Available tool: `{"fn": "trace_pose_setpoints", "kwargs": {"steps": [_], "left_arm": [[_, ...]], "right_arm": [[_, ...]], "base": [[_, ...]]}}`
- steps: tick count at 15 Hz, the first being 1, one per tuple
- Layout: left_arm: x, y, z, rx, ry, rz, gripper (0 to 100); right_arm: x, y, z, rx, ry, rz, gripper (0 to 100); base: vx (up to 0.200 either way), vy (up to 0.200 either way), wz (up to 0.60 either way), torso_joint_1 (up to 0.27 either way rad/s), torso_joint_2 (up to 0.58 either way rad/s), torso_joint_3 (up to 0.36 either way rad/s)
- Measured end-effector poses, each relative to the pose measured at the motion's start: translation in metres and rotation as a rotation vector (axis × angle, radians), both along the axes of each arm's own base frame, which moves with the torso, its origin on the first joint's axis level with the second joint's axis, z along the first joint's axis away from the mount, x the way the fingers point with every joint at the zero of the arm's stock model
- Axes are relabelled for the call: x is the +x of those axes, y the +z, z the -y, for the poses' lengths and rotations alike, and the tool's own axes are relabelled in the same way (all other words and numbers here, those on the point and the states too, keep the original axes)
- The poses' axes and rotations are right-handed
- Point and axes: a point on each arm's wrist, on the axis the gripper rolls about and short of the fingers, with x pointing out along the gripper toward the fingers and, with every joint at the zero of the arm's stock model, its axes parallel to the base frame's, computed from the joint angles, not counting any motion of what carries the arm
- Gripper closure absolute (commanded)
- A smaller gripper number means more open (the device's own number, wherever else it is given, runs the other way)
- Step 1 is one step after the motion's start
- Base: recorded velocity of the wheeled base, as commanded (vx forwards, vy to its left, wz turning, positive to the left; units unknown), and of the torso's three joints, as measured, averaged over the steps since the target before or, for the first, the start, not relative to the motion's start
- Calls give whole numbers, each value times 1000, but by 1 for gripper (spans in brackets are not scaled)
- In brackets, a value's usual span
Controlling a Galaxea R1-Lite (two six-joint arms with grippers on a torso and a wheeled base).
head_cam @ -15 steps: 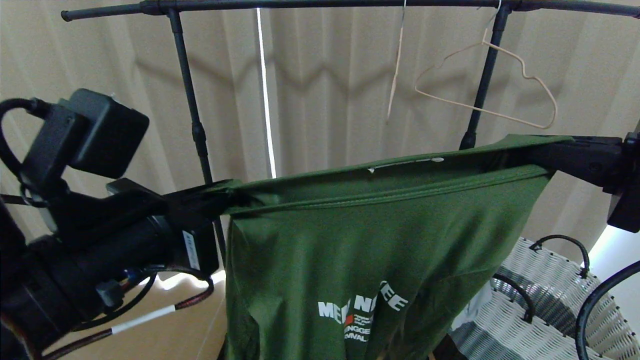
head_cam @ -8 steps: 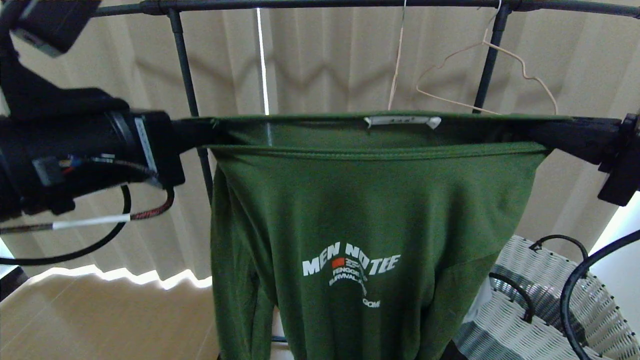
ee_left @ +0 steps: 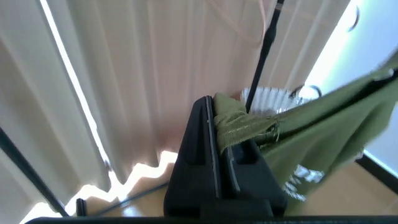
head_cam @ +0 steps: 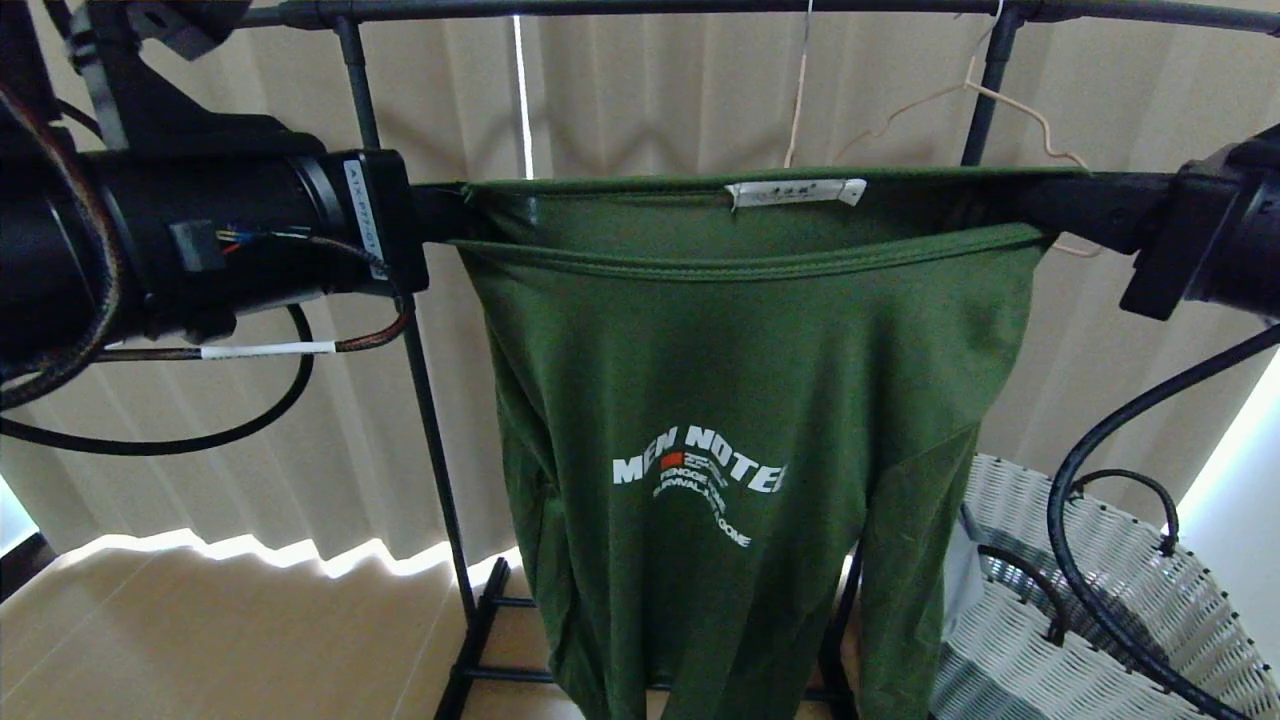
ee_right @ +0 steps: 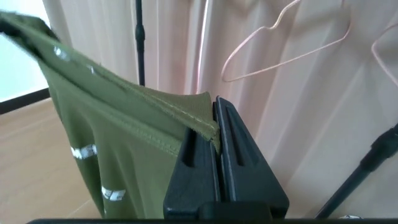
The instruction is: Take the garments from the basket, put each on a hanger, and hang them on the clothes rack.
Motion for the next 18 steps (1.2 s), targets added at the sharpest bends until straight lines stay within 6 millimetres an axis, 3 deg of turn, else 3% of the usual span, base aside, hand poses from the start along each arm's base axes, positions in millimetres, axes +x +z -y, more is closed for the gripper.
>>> {"fn": "trace_pose_setpoints", "kwargs": {"steps": [4, 10, 13, 18], "left_arm": [[1, -9, 1, 16, -2, -22, 100], [25, -3, 15, -8, 0, 20, 100], [41, -8, 25, 11, 1, 22, 100], [43, -20, 27, 53, -2, -41, 100]], "right_arm": [[10, -9, -5, -25, -4, -47, 100], [-24, -11, 10, -76, 26, -155, 100], [-40, -18, 9, -74, 139, -163, 100], [-38, -21, 13, -88, 107, -149, 100]], "base": [[0, 0, 0, 0, 0, 0], [0, 0, 0, 0, 0, 0], [0, 0, 0, 0, 0, 0], [0, 0, 0, 0, 0, 0]]}}
